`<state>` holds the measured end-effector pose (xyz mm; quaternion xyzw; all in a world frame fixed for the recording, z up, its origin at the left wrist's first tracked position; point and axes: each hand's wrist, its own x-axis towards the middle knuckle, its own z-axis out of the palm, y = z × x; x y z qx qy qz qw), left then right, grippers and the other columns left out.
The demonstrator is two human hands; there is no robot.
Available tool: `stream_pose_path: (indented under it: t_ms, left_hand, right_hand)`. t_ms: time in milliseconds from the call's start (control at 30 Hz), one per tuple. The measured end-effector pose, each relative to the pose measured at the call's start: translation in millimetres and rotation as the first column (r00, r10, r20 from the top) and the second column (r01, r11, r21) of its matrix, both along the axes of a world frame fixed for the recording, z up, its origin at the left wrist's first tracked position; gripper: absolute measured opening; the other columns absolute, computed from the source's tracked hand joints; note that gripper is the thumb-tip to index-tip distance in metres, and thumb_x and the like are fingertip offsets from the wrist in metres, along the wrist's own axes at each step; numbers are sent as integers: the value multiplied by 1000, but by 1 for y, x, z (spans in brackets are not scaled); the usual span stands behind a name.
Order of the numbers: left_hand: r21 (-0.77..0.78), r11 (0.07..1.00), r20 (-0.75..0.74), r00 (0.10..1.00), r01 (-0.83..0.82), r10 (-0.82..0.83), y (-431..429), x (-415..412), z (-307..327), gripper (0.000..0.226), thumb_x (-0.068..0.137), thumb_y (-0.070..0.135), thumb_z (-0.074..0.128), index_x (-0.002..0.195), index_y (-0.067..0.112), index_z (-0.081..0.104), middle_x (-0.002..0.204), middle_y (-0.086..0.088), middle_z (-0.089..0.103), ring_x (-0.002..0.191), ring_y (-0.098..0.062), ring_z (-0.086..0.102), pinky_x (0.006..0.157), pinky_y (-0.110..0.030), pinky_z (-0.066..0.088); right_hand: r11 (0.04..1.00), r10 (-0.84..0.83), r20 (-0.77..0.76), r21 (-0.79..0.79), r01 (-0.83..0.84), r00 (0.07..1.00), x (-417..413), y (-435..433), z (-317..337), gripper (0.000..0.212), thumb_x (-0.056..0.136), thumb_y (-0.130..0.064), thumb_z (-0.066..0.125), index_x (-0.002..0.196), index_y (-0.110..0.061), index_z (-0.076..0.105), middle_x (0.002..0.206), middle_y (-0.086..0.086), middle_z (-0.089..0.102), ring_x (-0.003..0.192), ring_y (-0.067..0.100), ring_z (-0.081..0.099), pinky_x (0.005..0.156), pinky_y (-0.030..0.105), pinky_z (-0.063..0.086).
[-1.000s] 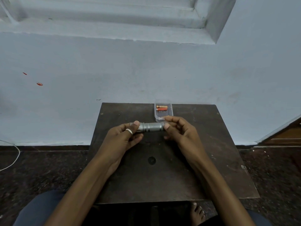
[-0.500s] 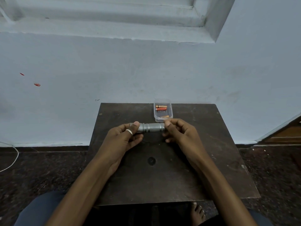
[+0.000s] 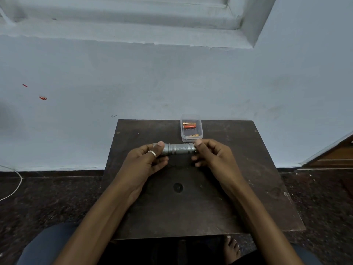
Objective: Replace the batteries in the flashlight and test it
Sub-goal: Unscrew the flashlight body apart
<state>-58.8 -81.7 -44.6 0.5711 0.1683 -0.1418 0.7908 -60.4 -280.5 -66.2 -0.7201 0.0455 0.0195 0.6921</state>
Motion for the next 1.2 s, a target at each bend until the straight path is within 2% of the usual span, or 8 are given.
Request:
stream_pose_path:
  t_ms: [100,267,400,533,633,767,1000,1200]
  left_hand:
    - [11,1000,8,1000,2,-3,-1,0,0,16,93,21,63,99,7,70,90,-6,70,71,-7,68,74,-22,59]
    - [17,1000,8,1000,-11,11,1,1,-1,17,93,22,63,99,8,70,89,-7,69,71,-8,68,73,-22,59]
    - [9,1000,7,1000,-5,4,1,1,-1,18,93,22,63,100,7,70,88,-7,69,72,-9,68,73,-22,60]
    - [11,1000,9,1000,4,-4,-1,0,0,18,93,22,62,99,7,70,86,-6,69,70,-9,67,72,-21,59]
    - [21,1000,8,1000,-3,3,0,1,-1,18,93,22,62,99,8,70,88,-6,69,72,-10,67,72,-21,59]
    - [23,1000,2,1000,-9,9,2,1,-1,21,93,23,63,103,6,70,92,-8,68,75,-11,66,71,-21,59]
    - [25,1000,-4,1000,-2,3,0,1,0,19,94,23,62,101,7,69,89,-5,68,74,-11,66,72,-22,60]
    - [28,999,-7,1000,-28,28,2,3,0,18,93,23,63,99,8,70,85,-4,69,73,-11,67,74,-23,60]
  right_hand:
    - [998,-8,14,-56,8,1000,1,0,-2,23,99,-21,61,101,-1,73,81,12,72,70,11,66,62,22,55]
    - [996,40,25,77,-42,999,1,-4,-2,27,90,5,67,111,-11,72,96,1,79,88,7,71,80,22,57]
    - [996,-1,-3,86,1,1000,1,-3,-2,16,95,-13,67,109,-11,73,94,7,77,83,11,69,70,25,57]
    - [1000,-9,-34,14,10,999,2,-2,-5,27,98,-26,63,100,-2,73,84,16,73,74,17,67,63,26,55]
    - [997,21,-18,78,-20,1000,2,-3,-5,14,95,-10,66,106,-8,73,91,8,76,82,13,70,73,26,57]
    - [989,49,8,136,-49,999,2,-4,-4,29,88,8,68,108,-12,73,98,3,79,90,10,72,81,22,57]
    - [1000,-5,4,-4,5,1000,2,-2,-6,23,98,-21,63,102,-1,72,85,17,73,73,16,67,63,27,55]
    - [993,61,32,99,-64,998,1,-5,-4,27,89,3,69,111,-13,73,98,5,78,90,13,71,84,27,59]
